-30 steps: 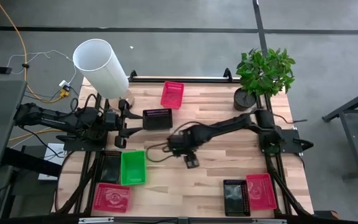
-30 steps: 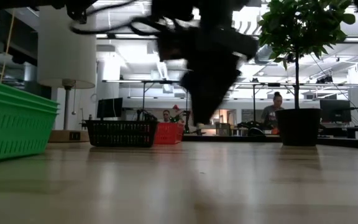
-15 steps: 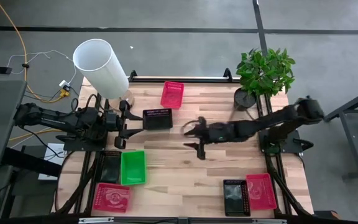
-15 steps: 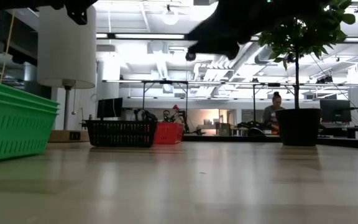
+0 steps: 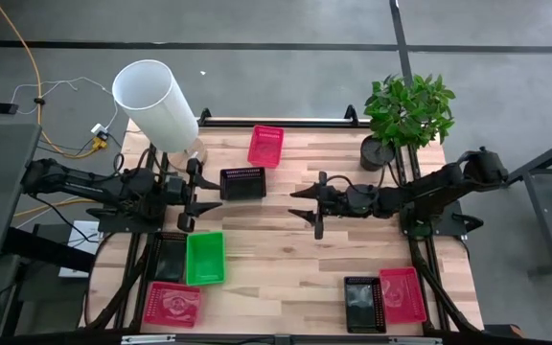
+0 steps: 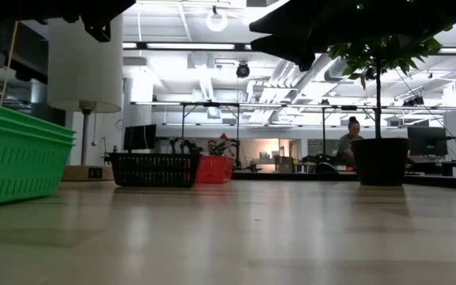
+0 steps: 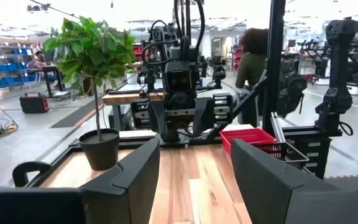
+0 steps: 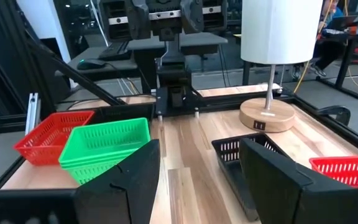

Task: Stack baskets by color
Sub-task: Stack the left black bin on top of the top black bin

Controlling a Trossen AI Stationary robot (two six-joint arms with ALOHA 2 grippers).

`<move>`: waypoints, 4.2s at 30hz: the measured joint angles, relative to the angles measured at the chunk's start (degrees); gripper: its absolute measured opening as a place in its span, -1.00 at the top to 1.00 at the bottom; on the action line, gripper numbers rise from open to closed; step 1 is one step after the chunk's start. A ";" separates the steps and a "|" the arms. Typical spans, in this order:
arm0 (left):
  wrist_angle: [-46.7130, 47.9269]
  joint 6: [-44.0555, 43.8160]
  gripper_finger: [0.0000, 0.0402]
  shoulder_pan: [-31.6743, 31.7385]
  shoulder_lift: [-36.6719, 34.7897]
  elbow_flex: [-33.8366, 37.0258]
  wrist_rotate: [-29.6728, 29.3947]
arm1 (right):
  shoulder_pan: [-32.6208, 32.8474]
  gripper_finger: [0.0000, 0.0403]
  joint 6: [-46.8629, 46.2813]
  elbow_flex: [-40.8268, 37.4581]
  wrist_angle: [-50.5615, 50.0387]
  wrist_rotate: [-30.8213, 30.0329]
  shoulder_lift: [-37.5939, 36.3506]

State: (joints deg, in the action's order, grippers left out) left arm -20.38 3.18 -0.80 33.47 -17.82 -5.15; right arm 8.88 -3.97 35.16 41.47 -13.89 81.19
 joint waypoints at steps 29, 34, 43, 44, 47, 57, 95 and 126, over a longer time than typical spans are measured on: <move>13.42 -8.19 0.07 0.00 0.09 -2.55 -6.90 | 0.00 -0.03 1.27 0.00 -1.05 0.81 0.02; 37.58 -22.58 0.07 -0.10 3.22 -9.88 -5.69 | 0.00 -0.03 1.37 0.00 -1.89 0.81 0.02; 67.16 -37.32 0.07 -5.30 14.44 -22.51 7.39 | 0.00 -0.03 1.40 0.00 -2.01 0.81 0.02; 71.19 -37.67 0.07 -6.05 15.73 -24.13 7.79 | 0.00 -0.03 1.40 0.00 -2.01 0.81 0.02; 82.57 -37.67 0.07 -8.08 19.49 -28.21 7.12 | 0.00 -0.03 1.42 0.00 -2.01 0.81 0.02; 93.99 -31.45 0.07 -12.31 29.94 -26.44 6.45 | 0.00 -0.03 1.43 0.00 -3.00 0.81 0.04; 85.36 -27.58 0.94 -20.00 40.52 -21.11 7.38 | 0.00 -0.03 0.99 0.00 -5.43 0.79 0.07; 108.00 -30.46 1.00 -19.00 37.49 -67.27 -30.01 | 0.00 -0.03 0.99 0.00 -5.26 0.76 0.07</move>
State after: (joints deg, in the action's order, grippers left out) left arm 87.62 -27.28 -19.80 70.96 -85.10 -35.16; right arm 8.88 -2.98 35.16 36.21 -13.13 81.25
